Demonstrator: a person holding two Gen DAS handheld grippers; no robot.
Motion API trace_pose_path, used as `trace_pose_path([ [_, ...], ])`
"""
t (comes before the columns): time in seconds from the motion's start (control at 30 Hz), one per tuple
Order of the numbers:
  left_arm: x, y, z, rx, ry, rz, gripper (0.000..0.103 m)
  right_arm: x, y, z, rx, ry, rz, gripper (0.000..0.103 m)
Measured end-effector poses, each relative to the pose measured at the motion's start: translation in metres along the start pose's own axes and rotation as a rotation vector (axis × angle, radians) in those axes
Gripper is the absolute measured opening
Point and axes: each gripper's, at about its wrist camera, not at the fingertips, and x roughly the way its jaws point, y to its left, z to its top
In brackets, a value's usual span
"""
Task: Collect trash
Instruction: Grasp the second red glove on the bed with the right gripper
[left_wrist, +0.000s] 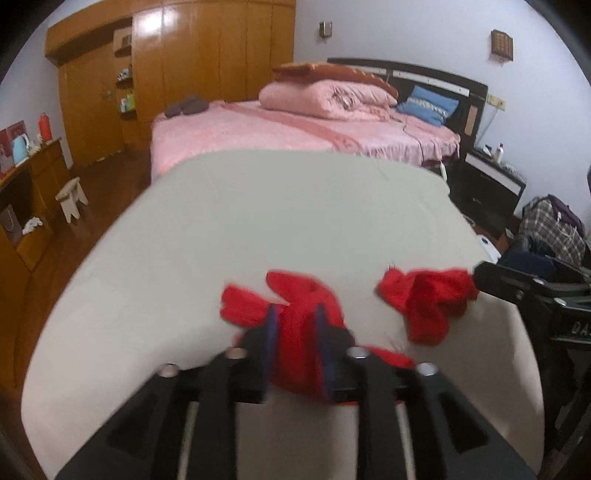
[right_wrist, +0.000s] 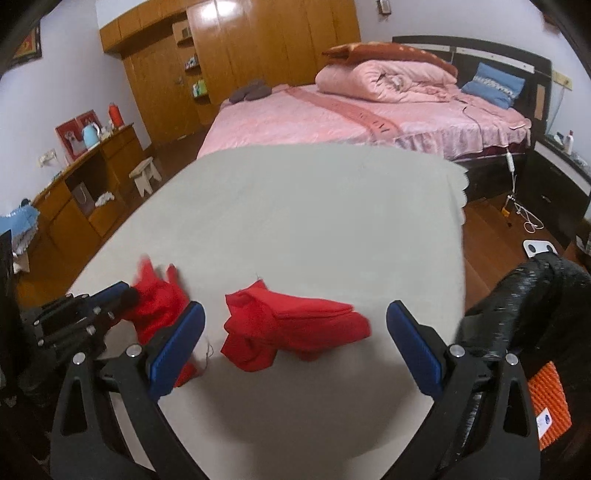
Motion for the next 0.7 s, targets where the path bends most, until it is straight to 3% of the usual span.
trace_pose_path([
  [0.1, 0.005, -0.002, -0.005, 0.008, 0.011, -0.005, 0.043, 0.012, 0.002, -0.002, 0.005, 0.023, 0.001, 0.096],
  [0.2, 0.008, -0.001, -0.008, -0.003, 0.015, -0.006, 0.047, 0.022, 0.005, -0.004, 0.004, 0.042, 0.003, 0.096],
  [0.53, 0.015, 0.004, -0.013, -0.031, 0.033, 0.006, 0.051, 0.051, 0.009, -0.015, -0.020, 0.095, -0.018, 0.096],
  [0.7, 0.016, 0.006, -0.013, -0.042, 0.037, 0.020, 0.054, 0.059, 0.017, -0.018, -0.061, 0.124, -0.070, 0.096],
])
